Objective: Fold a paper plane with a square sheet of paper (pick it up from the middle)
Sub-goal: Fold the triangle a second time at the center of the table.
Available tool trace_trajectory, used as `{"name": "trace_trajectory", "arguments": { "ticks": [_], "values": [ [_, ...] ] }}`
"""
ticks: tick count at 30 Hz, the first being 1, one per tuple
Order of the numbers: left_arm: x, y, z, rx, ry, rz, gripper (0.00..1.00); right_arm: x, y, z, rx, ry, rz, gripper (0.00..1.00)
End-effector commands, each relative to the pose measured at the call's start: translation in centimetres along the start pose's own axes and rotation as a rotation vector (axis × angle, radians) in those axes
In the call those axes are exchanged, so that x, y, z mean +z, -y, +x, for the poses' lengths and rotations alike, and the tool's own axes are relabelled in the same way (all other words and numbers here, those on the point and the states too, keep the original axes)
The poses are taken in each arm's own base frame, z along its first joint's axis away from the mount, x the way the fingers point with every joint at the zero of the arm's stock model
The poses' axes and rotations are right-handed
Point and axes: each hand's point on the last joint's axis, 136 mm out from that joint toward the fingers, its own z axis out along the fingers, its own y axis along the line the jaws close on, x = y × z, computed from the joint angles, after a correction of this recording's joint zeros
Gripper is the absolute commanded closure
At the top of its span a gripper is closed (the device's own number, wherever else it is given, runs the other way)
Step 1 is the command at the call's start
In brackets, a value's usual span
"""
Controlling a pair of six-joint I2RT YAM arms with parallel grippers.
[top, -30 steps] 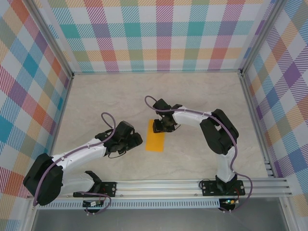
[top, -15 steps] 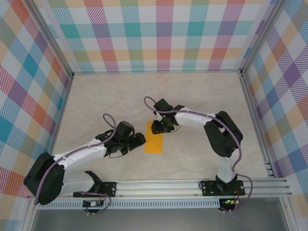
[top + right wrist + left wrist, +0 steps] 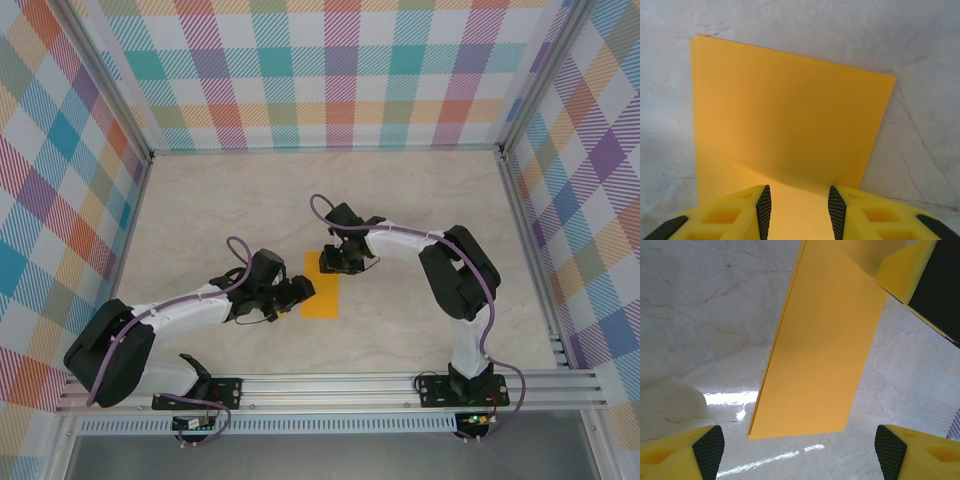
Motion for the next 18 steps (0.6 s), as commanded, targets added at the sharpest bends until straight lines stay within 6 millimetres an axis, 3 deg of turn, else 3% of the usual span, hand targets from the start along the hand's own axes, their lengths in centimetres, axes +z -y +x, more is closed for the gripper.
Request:
{"name": "trace_trajectory", "arguments": {
  "ticks": [1,18],
  "values": [
    [0.3,0.8,0.2,-0.005,-0.032,0.03,0.19,1.9,2.9,2.2,0.069,-0.076,0.061,0.61],
    [1.9,1.6,1.0,0.014,-0.079,-0.005,0.21,2.5,4.7,3.1,0.137,-0.116,0.071,0.62]
  ]
}}
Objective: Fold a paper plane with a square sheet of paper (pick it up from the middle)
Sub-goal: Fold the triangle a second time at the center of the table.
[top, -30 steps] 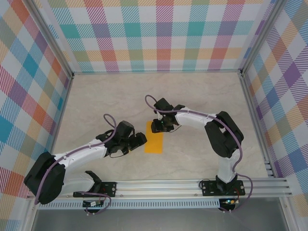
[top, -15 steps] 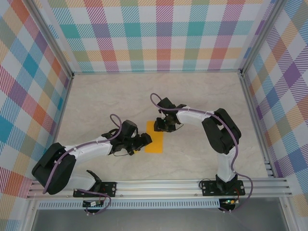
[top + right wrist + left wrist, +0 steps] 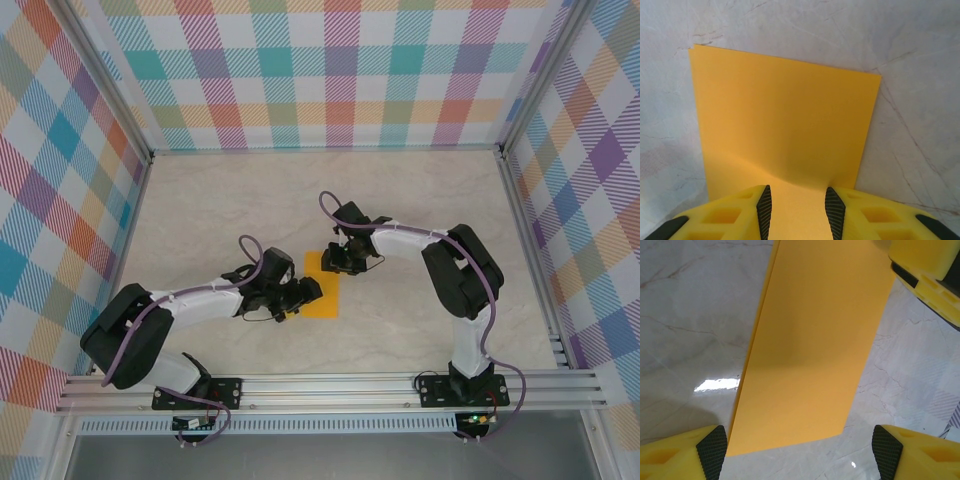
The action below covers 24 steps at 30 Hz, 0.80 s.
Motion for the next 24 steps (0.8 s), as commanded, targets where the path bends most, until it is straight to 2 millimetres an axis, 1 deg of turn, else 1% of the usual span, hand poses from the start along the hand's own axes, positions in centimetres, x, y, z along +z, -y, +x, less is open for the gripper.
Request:
{"name": "trace_trajectory", "arguments": {
  "ticks": [1,5,7,11,15,24],
  "values": [
    [0.1,0.6,0.1,0.005,-0.007,-0.009,0.21,2.3,4.8,2.9,0.065,-0.093,0.143,0.61],
    [-0.1,-0.3,0.0,0.01,0.013,-0.077,0.21,2.4,5.0,2.9,0.071,-0.093,0.148,0.61],
    [-0.1,-0.2,0.1,0.016,0.007,-0.079,0.22,2.4,5.2,3.0,0.079,-0.095,0.15,0.61],
    [-0.2,-0.8,0.2,0.03,0.008,-0.124,0.21,2.6,5.5,3.1,0.09,-0.102,0.153,0.61],
    [0.1,-0.2,0.7,0.043,-0.016,-0.102,0.21,2.7,5.6,3.1,0.099,-0.106,0.155,0.61],
    [0.8,0.3,1.4,0.077,-0.05,-0.112,0.21,3.0,5.9,3.2,0.115,-0.112,0.154,0.62]
  ]
}}
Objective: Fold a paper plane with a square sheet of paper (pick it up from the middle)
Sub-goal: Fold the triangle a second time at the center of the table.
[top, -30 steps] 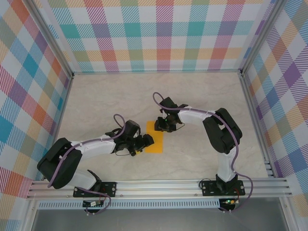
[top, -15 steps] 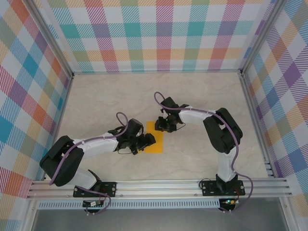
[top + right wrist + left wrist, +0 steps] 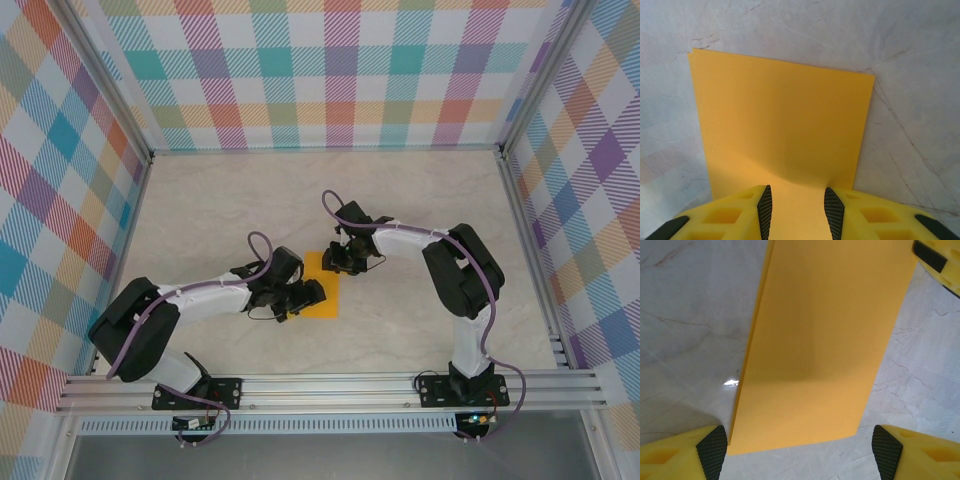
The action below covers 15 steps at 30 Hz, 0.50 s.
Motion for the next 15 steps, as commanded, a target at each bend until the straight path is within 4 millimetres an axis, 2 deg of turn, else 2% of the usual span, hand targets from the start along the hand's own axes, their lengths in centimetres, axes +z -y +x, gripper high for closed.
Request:
{"name": "trace_trajectory", "arguments": {
  "ticks": [1,8,15],
  "values": [
    [0.3,0.6,0.6,0.032,-0.029,-0.011,0.22,2.9,5.9,3.0,0.085,-0.1,0.174,0.62],
    [-0.2,1.7,0.5,0.036,-0.018,0.034,0.25,2.9,6.1,3.3,0.09,-0.107,0.18,0.62],
    [-0.7,2.6,-0.2,0.073,0.032,0.09,0.24,3.0,6.1,3.5,0.092,-0.11,0.175,0.62]
  ]
}}
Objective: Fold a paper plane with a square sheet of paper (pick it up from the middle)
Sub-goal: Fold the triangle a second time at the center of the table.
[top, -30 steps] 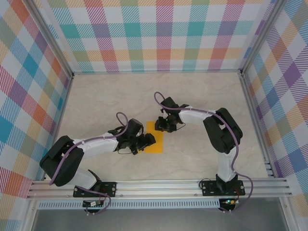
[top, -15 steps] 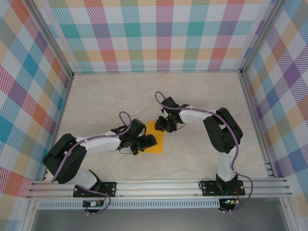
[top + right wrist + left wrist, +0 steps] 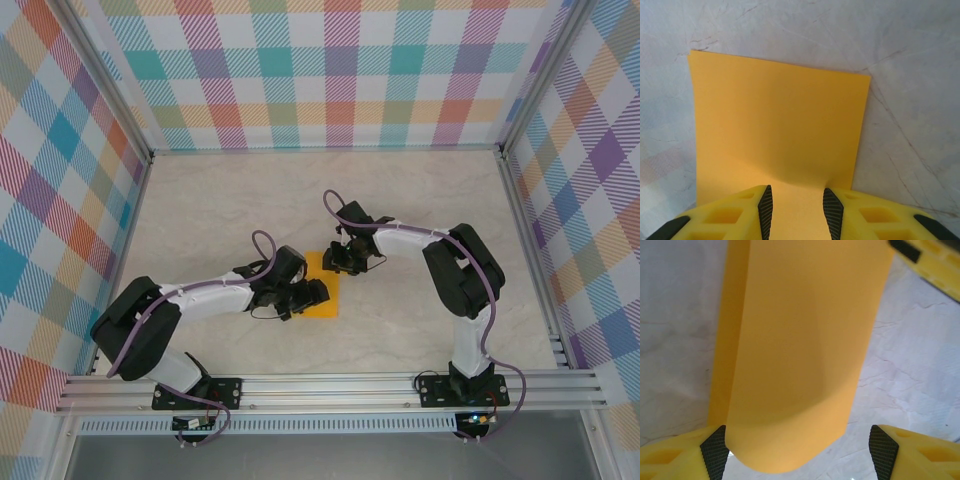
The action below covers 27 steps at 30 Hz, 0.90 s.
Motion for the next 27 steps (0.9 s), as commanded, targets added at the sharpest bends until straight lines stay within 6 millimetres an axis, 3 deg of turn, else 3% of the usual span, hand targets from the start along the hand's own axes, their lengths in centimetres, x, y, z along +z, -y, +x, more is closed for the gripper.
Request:
{"name": "trace_trajectory", "arguments": {
  "ticks": [1,10,23,27],
  "values": [
    [-0.5,1.4,-0.5,0.054,0.035,0.056,0.24,2.9,6.2,3.4,0.086,-0.108,0.185,0.62],
    [0.9,2.6,-3.6,0.078,0.017,0.106,0.29,3.0,6.0,3.5,0.089,-0.115,0.176,0.62],
    [0.8,0.7,-4.4,0.161,0.038,0.059,0.31,3.5,6.0,3.7,0.106,-0.133,0.166,0.63],
    [1.2,1.4,-4.2,0.178,0.016,0.096,0.35,3.7,6.0,3.8,0.106,-0.14,0.16,0.63]
  ]
}}
